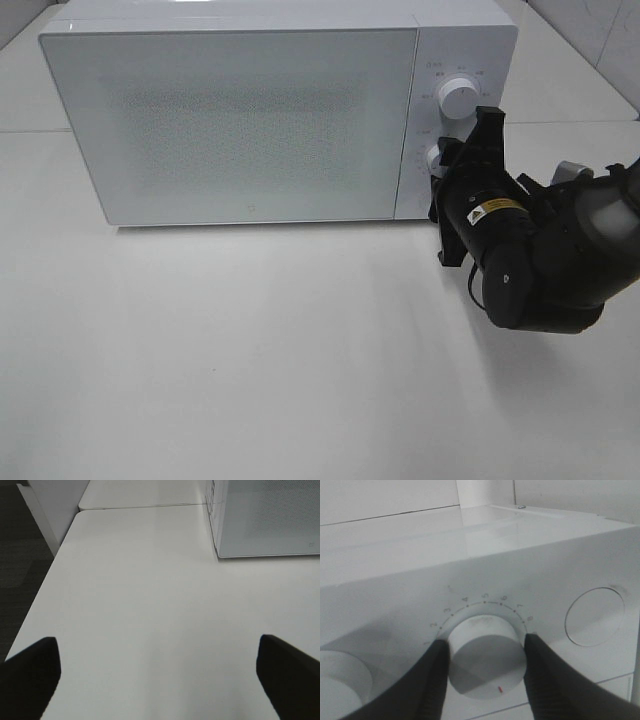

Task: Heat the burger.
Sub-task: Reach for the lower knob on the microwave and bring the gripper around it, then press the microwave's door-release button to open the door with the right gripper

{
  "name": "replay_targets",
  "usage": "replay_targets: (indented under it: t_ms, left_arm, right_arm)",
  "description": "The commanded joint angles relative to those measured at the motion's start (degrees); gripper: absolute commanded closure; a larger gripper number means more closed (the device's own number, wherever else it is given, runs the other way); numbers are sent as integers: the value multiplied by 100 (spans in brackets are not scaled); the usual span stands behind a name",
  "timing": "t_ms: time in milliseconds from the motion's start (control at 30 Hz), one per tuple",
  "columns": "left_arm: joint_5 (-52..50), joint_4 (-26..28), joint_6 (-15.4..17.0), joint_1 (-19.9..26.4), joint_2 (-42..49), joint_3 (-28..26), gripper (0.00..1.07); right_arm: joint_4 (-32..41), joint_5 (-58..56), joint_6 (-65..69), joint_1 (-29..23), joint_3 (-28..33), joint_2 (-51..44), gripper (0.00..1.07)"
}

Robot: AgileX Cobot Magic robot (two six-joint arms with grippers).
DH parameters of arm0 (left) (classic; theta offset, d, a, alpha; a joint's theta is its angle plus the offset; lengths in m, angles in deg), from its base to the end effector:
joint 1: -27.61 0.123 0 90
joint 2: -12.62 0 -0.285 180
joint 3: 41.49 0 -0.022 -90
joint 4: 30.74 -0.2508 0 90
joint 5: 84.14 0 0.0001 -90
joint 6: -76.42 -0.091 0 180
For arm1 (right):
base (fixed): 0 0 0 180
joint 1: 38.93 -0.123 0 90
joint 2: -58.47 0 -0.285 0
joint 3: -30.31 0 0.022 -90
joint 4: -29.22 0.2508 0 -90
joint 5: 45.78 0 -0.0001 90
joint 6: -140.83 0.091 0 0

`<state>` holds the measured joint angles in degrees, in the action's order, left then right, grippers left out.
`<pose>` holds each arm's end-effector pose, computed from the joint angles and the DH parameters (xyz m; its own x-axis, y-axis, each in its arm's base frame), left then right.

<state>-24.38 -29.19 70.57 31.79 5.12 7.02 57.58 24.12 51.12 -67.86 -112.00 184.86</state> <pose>-0.0049 -0.0025 0.2790 -0.4363 0.0567 -0.8980 -0.0134 0.9975 0.0695 0.3171 0.1289 0.1077 -0.0253 0.9905 0.1353 0.1082 -0.1318 0.9854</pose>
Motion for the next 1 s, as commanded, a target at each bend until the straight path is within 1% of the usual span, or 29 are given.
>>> replay_targets:
  t_ms: [33,233,300,333,400,433,500,533,567,633,667,700,733,800,867,1000]
  left_arm:
    - [-52,-11,23,23,120,17,6]
    - [-52,-11,23,23,120,17,6]
    - [-52,-11,23,23,120,17,6]
    - [-52,-11,23,23,120,17,6]
    - [-52,-11,23,23,120,17,6]
    - [-52,-11,23,23,120,17,6]
    - [-52,-11,23,23,120,17,6]
    - [-52,-11,23,23,120,17,6]
    - [-52,-11,23,23,120,17,6]
    - [-52,-11,23,23,120,17,6]
    - [-52,-11,23,23,120,17,6]
    - [-52,-11,23,23,120,17,6]
    - [-52,-11,23,23,120,17,6]
    - [-52,-11,23,23,120,17,6]
    - [-52,-11,23,23,120,17,6]
    - [-52,-11,23,23,120,17,6]
  right_arm:
    - [-241,115,69,17,-86,-23,81]
    - [-241,115,86,6,-86,-23,75]
    - [-235,115,212,6,-86,-23,68]
    - [-235,115,212,6,-86,-23,68]
    - [-241,115,223,6,-86,-23,63]
    - [-241,115,223,6,-86,-23,63]
    - [-241,115,223,6,-86,-23,58]
    - [-241,115,223,6,-86,-23,58]
    - [-241,115,235,6,-86,-23,54]
    - [-235,115,235,6,-86,-23,52]
    - [-235,115,235,6,-86,-23,49]
    - [-235,115,235,6,-86,-23,49]
    - [-235,115,235,6,-86,-23,46]
    - [-235,115,235,6,-86,-23,45]
    - [-235,120,235,6,-86,-23,42]
    - [-235,138,235,6,-86,-23,41]
